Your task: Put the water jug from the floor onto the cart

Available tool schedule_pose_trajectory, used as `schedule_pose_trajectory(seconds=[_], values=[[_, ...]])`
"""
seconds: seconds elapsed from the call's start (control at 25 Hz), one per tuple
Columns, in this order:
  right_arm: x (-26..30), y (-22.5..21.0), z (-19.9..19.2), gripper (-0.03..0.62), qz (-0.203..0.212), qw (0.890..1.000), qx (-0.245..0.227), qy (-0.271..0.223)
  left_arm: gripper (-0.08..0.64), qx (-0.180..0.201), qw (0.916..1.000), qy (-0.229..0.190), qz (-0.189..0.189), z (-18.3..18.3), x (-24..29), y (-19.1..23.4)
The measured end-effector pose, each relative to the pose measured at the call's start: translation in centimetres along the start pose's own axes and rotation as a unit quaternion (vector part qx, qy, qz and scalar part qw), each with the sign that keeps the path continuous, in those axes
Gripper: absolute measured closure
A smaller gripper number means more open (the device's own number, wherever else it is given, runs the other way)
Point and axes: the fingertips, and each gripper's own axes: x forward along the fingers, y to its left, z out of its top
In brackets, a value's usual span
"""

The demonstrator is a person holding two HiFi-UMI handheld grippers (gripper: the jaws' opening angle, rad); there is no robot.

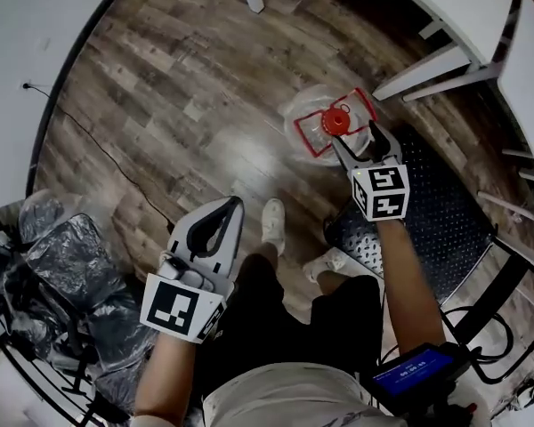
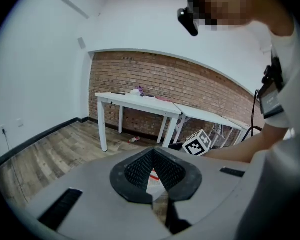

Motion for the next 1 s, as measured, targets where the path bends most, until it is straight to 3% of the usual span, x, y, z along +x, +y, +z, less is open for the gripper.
schedule_pose_trajectory(seconds=[0.2,0.32,0.44,0.72,0.8,1.0], values=[[6.4,-0.7,-3.0,0.229,-0.006,0.999,-0.034,0.030,0.558,-0.015,0.9995,0.011,0.024,-3.0,0.3,2.1],[8.5,-1.3,-4.7,0.227,-0.003,0.999,-0.021,0.043,0.558,-0.020,0.9991,0.024,0.029,-4.7,0.6,2.4],[9.2,-1.6,-5.8,0.227,0.000,0.999,0.006,0.043,0.558,-0.024,0.9990,0.025,0.030,-5.5,1.0,2.4],[10.2,-1.4,-6.6,0.230,-0.016,0.999,-0.015,0.040,0.558,-0.029,0.9990,0.024,0.026,-5.7,1.2,2.7],[10.4,-1.5,-6.5,0.278,-0.026,0.999,-0.017,0.038,0.558,-0.029,0.9990,0.024,0.025,-5.6,1.3,3.0],[9.4,-0.7,-6.0,0.281,-0.036,0.998,-0.019,0.045,0.558,-0.018,0.9993,0.029,0.014,-5.1,1.5,3.0]])
